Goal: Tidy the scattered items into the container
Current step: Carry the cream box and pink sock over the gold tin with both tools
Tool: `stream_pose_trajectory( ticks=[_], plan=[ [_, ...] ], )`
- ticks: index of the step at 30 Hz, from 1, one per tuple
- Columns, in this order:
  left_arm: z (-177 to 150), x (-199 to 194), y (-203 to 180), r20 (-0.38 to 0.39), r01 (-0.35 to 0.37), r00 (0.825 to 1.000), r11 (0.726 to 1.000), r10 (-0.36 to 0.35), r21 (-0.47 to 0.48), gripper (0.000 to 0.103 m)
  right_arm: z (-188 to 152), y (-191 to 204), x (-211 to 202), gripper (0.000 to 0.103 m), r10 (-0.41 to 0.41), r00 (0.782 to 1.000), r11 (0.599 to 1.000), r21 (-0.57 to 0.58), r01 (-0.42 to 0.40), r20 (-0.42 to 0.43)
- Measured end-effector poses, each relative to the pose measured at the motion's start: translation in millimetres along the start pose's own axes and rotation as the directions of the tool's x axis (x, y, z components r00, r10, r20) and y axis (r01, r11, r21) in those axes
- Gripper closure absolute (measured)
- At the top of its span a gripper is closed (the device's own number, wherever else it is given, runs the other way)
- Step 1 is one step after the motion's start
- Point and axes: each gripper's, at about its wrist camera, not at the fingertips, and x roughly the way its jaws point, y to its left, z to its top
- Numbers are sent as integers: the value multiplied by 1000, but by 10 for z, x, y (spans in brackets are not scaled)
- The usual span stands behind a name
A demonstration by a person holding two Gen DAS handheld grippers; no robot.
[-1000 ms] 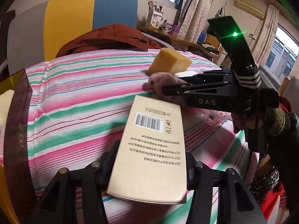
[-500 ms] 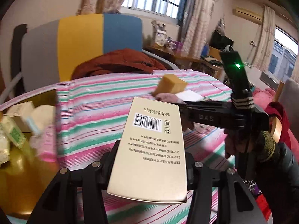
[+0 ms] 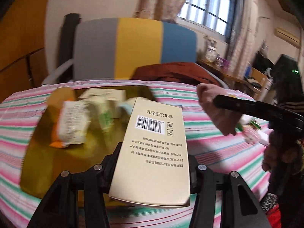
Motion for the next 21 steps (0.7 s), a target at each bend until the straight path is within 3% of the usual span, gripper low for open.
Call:
stream_pose_trajectory(
  ticks=[4, 9, 21],
  plan=[
    [-10, -21, 326, -6, -59, 998, 998, 59, -31, 50, 35, 341, 310, 74, 30, 998, 998, -49, -33, -51],
    [-24, 121, 589, -74, -97, 993, 993, 92, -61, 50, 91, 619, 775, 74, 21, 991, 997, -70, -30, -129],
    [-6, 431, 785, -178, -113, 979, 991, 100, -67, 49, 92, 694, 1551, 69, -20, 967, 1000, -6, 19, -255]
  ],
)
